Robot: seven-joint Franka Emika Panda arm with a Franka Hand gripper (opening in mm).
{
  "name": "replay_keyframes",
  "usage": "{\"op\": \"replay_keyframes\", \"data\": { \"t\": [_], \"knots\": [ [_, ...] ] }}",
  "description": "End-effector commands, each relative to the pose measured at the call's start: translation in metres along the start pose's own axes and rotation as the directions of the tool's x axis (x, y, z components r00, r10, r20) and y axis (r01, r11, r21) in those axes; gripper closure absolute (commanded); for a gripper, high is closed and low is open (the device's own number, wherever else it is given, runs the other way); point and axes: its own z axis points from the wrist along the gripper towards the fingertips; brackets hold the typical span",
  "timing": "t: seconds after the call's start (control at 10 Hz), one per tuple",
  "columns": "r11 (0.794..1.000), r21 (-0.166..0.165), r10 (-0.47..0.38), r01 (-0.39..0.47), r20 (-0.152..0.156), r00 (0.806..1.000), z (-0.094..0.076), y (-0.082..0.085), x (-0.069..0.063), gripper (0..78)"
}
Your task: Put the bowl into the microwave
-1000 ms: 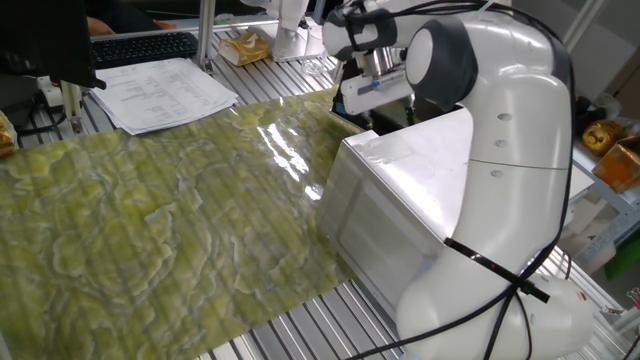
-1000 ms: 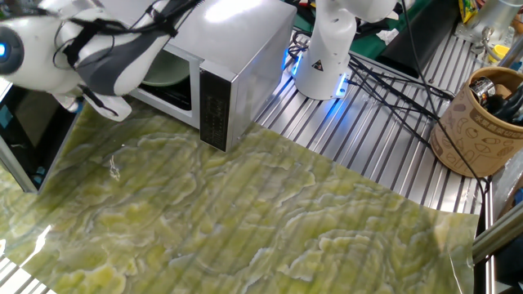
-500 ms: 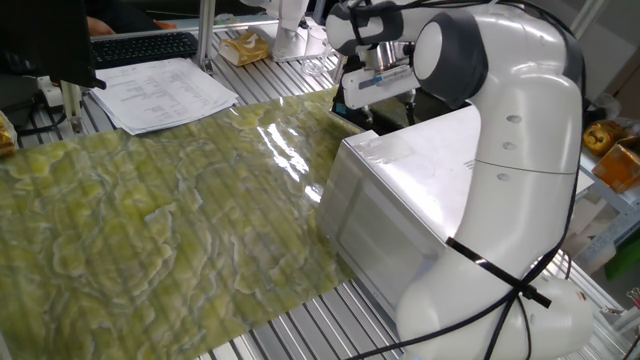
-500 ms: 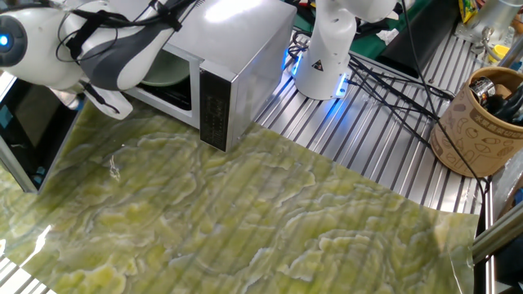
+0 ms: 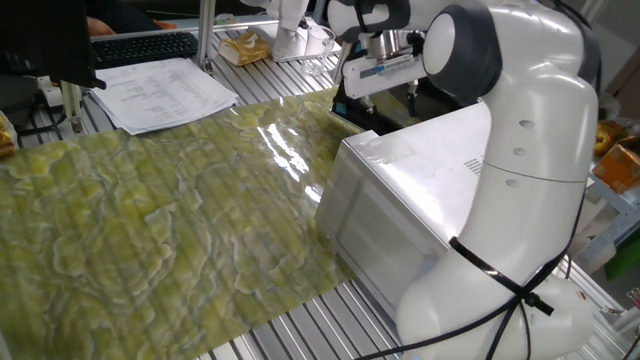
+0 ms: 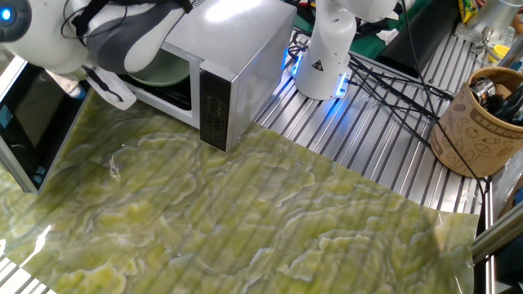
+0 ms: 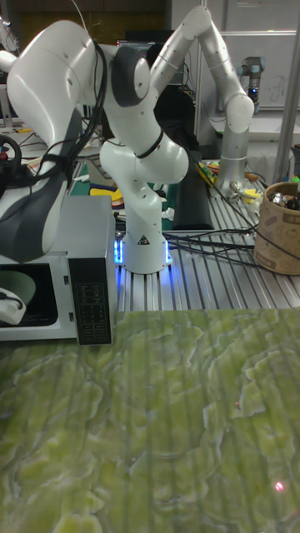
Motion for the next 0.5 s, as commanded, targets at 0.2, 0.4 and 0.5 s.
{"op": "replay_keyframes", "data": {
  "t": [0.2,0.4,0.5],
  "knots": [
    [1.000,-0.004,0.012,-0.012,0.032,0.999,-0.006,-0.011,0.007,0.1],
    [1.000,-0.007,0.004,-0.003,0.048,0.999,-0.010,-0.022,0.015,0.1],
    [1.000,-0.012,0.008,-0.008,0.066,0.998,-0.013,-0.031,0.022,0.1]
  ]
}}
